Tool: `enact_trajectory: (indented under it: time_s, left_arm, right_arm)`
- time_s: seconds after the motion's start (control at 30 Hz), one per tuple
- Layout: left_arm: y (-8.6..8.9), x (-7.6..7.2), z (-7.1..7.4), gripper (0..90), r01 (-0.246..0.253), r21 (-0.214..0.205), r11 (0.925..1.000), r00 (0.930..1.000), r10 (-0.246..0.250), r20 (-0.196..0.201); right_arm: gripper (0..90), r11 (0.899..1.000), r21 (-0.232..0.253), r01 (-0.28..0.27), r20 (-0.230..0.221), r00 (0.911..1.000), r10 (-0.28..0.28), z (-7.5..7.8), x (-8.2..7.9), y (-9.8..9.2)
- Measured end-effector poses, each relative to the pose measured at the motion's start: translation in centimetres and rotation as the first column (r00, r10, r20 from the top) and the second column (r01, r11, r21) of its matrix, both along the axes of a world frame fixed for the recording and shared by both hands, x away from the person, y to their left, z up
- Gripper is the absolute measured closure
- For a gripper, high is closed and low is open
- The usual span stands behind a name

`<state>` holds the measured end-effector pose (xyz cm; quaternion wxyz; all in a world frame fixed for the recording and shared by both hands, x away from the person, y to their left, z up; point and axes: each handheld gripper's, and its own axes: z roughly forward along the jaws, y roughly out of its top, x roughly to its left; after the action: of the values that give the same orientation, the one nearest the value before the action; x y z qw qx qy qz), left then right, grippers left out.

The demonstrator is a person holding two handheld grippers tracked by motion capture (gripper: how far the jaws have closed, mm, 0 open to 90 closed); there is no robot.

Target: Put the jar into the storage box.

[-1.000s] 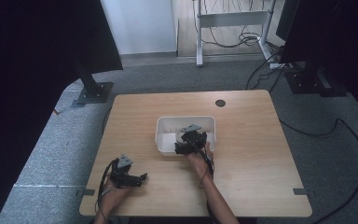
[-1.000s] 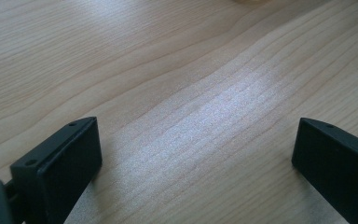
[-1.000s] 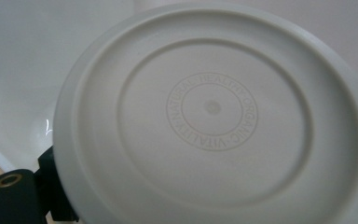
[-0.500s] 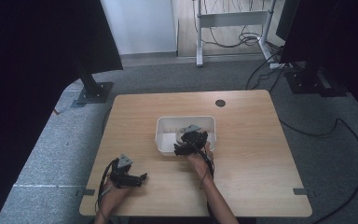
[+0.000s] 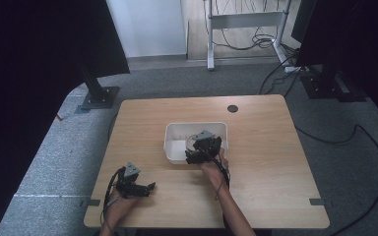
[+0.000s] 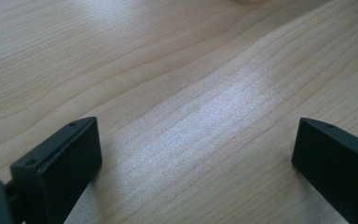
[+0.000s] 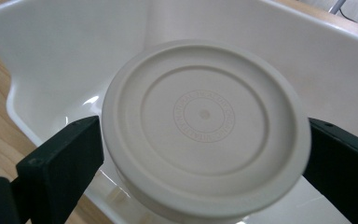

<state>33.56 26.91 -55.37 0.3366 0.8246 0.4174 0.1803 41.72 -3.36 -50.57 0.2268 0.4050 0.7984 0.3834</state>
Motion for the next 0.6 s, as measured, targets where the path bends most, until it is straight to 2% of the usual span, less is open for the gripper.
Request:
enact_trajectory:
  time_s: [0.6]
  left_arm:
    - [0.0,0.0,0.0,1.1,0.0,-0.001,1.0,1.0,0.0,0.001]
  right_arm:
    - [2.2,0.999,0.0,-0.044,0.026,0.9987,0.044,1.3,-2.2,-1.0]
